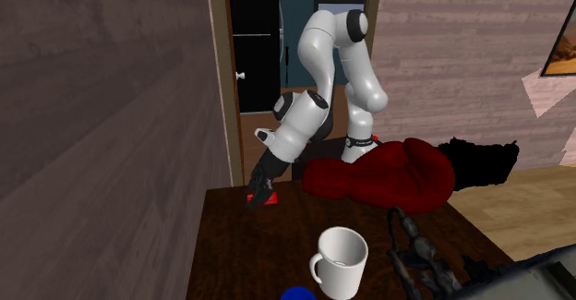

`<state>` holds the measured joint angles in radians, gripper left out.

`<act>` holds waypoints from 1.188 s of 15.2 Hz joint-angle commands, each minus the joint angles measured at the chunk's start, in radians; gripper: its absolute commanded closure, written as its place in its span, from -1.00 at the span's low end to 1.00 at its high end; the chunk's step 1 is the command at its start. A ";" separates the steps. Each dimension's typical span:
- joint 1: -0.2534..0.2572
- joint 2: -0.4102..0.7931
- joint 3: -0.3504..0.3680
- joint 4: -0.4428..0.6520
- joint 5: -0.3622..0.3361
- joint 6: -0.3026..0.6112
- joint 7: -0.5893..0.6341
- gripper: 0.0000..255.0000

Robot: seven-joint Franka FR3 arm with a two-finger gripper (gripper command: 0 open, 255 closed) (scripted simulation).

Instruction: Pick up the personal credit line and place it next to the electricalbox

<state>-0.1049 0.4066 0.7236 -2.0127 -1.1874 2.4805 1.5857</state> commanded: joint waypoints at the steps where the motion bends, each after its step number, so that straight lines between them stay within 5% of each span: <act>1: -0.001 0.003 -0.003 -0.002 0.000 -0.006 0.000 1.00; 9: -0.001 0.004 -0.003 -0.002 0.000 -0.006 0.000 1.00; 18: -0.051 -0.081 0.057 0.001 0.137 -0.033 -0.117 1.00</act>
<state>-0.1514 0.3328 0.7741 -2.0148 -1.0666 2.4519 1.4837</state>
